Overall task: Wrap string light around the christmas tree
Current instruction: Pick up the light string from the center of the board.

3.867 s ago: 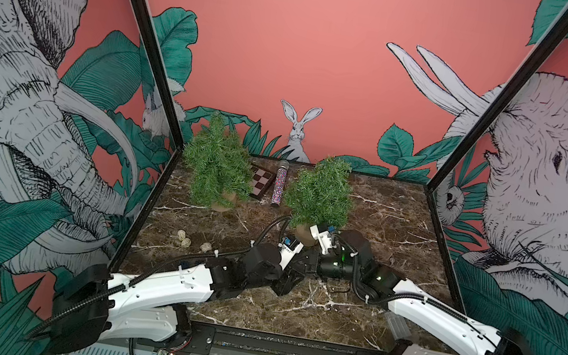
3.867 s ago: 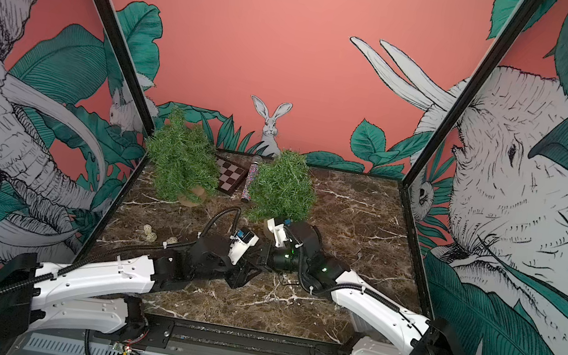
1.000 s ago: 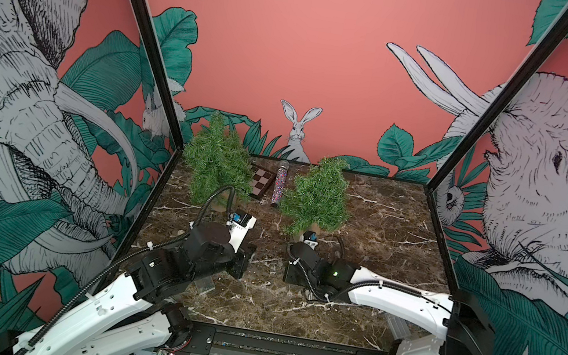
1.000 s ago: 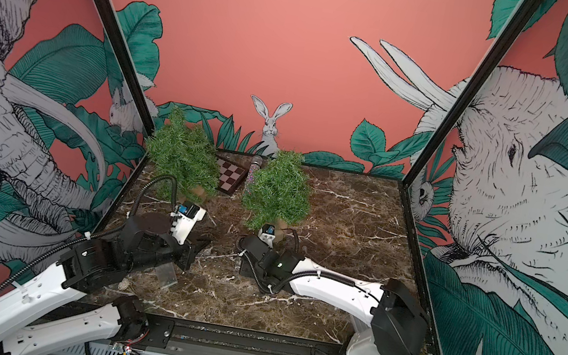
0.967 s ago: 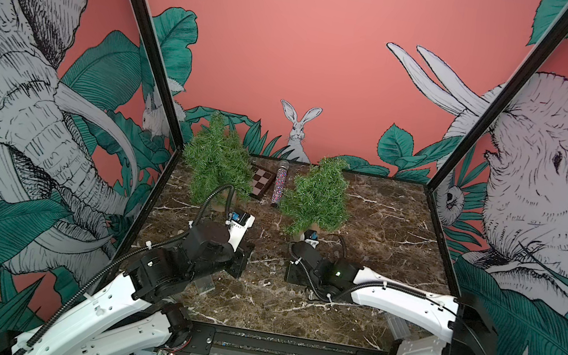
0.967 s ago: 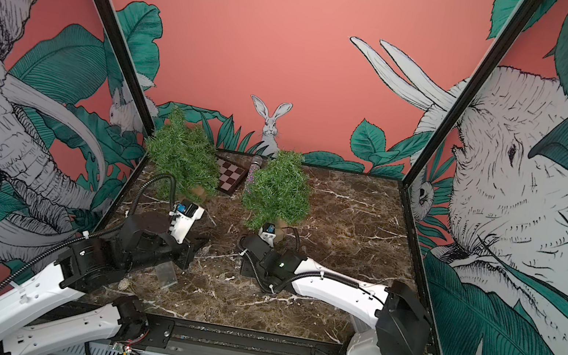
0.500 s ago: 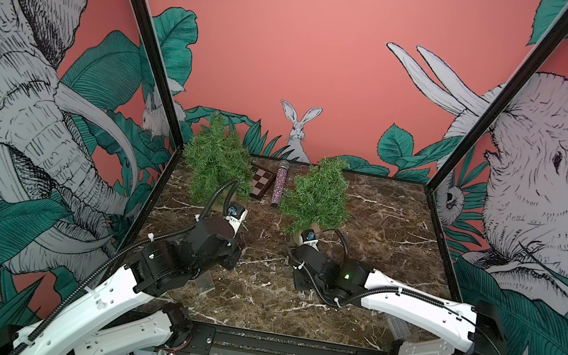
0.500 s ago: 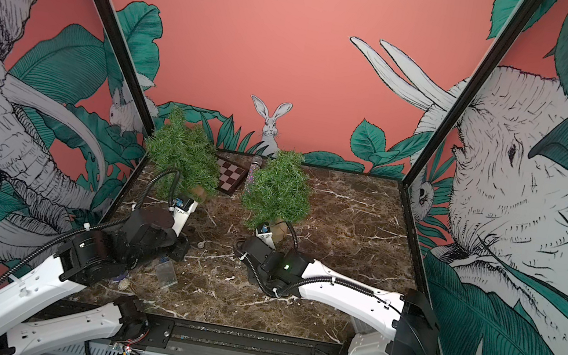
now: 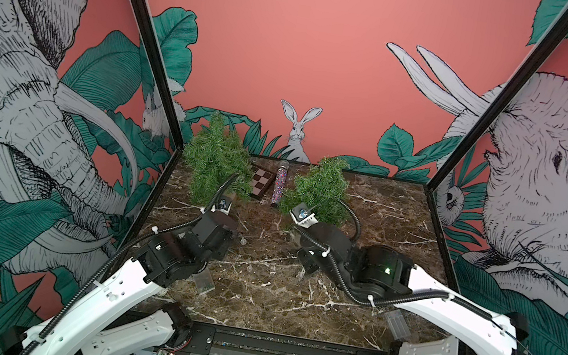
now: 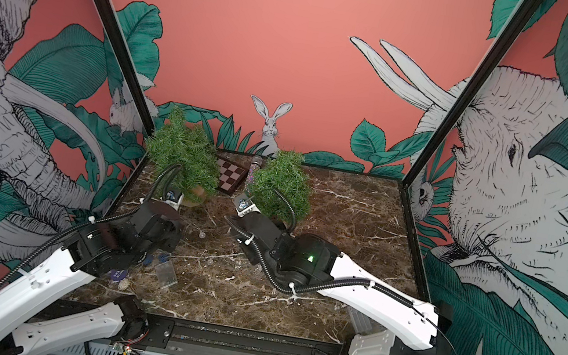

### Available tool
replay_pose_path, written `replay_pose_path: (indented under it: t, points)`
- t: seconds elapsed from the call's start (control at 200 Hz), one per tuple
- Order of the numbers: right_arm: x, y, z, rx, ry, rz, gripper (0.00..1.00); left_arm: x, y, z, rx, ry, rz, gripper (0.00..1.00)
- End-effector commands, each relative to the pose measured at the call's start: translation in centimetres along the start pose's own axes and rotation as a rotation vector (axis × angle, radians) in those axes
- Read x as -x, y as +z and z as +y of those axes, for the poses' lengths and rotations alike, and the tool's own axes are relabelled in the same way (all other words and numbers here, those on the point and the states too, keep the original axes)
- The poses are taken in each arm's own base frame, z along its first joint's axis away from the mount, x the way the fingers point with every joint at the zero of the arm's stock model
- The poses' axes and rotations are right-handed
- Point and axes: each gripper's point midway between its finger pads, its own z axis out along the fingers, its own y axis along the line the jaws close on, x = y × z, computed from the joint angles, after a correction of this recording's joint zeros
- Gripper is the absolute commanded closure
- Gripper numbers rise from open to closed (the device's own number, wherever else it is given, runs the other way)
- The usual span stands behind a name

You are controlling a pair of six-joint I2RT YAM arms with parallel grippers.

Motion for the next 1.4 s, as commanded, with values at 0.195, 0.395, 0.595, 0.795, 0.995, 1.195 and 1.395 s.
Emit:
replay_pose_path:
  t: [0.195,0.395,0.595,0.795,0.995,1.195,1.395]
  points:
    - [6.7,-3.6,-6.2,-0.117,-0.079,-0.138,1.00,-0.2,-1.4,7.2,0.377,-0.001,0.007,1.00]
    - [6.1,-2.6,-6.8,-0.149,-0.145,-0.084,1.00,1.3,-3.5,10.4,0.570,0.047,-0.032,1.00]
    - [2.2,1.7,-7.8,-0.258,-0.246,0.107,1.00,2.5,-5.2,12.6,0.569,-0.052,-0.081,1.00]
    - [-1.2,0.5,-15.2,-0.769,-0.318,0.170,1.00,2.7,-6.9,15.2,0.648,-0.033,-0.063,1.00]
    - [-2.1,-0.8,-16.7,-0.947,-0.401,0.216,1.00,4.4,-7.6,15.6,0.658,-0.034,-0.092,1.00]
    - [-0.8,1.2,-10.6,-0.531,-0.267,0.060,1.00,5.2,-4.3,8.9,0.223,-0.137,-0.092,1.00]
    - [5.3,-0.2,1.5,0.278,0.014,-0.185,1.00,6.9,-2.8,-3.1,-0.442,-0.245,-0.134,1.00]
